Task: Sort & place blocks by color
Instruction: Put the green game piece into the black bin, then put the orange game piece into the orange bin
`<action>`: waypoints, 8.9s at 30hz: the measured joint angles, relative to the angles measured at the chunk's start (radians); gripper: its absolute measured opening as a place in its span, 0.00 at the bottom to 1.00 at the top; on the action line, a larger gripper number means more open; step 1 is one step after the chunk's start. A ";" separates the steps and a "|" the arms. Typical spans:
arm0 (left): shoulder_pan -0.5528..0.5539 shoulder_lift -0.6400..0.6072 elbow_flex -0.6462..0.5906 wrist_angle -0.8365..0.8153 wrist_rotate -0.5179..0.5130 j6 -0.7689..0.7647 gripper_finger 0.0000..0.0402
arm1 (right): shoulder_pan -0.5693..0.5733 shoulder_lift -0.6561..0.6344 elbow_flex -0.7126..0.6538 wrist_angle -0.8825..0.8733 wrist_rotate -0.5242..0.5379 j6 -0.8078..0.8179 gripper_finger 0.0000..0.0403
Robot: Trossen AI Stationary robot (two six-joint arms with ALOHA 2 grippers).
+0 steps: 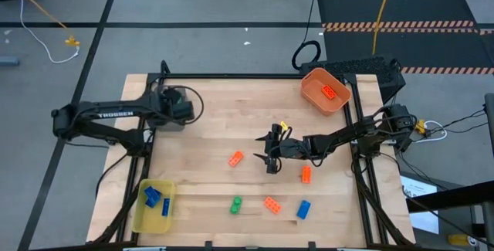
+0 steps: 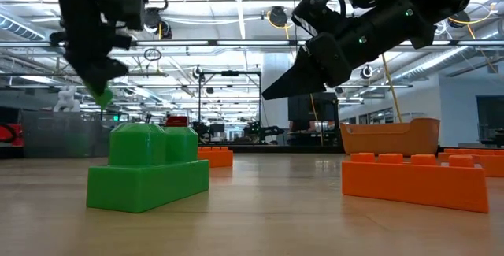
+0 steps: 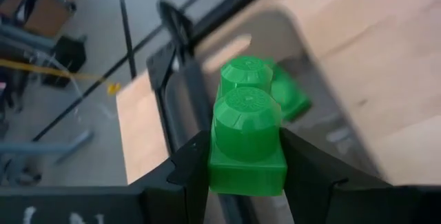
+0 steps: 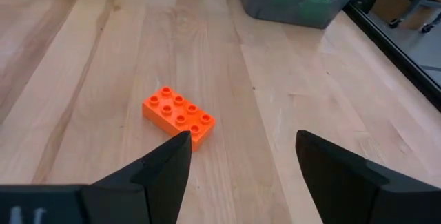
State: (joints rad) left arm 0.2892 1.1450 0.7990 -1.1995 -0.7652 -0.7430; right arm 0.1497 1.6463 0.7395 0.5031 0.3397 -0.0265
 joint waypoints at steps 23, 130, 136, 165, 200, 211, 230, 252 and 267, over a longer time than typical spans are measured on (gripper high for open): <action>-0.030 0.000 -0.082 0.416 0.338 0.164 0.71 | -0.001 0.000 0.000 -0.008 0.000 0.000 0.63; -0.308 0.646 0.227 1.450 0.950 0.445 0.47 | 0.113 -0.110 -0.227 0.321 0.060 -0.549 0.20; -0.275 0.646 0.227 1.284 0.870 0.576 0.49 | 0.112 -0.111 -0.227 0.228 0.210 -0.399 0.20; -0.328 0.574 0.226 0.916 0.342 0.712 0.50 | -0.406 -0.482 -0.227 -0.357 0.373 0.009 0.20; -0.416 0.477 0.226 0.937 0.372 0.688 0.50 | -0.768 -0.599 -0.227 -0.639 -0.165 0.292 0.74; -0.411 0.475 0.226 0.934 0.400 0.681 0.50 | -0.458 -0.599 -0.227 -0.670 -0.669 0.541 0.74; -0.411 0.475 0.226 0.934 0.401 0.659 0.50 | 0.007 -0.599 -0.227 -0.866 -0.735 1.204 0.74; -0.411 0.476 0.226 0.931 0.435 0.681 0.50 | 0.184 -0.551 -0.227 -0.273 -0.161 1.008 0.74; -0.379 0.476 0.226 0.916 0.435 0.673 0.50 | 0.108 -0.325 0.363 -1.230 -0.146 0.542 0.74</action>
State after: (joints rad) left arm -0.0893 1.6211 1.0248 -0.2837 -0.3303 -0.0702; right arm 0.2575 1.3215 1.1030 -0.7269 0.1935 0.5151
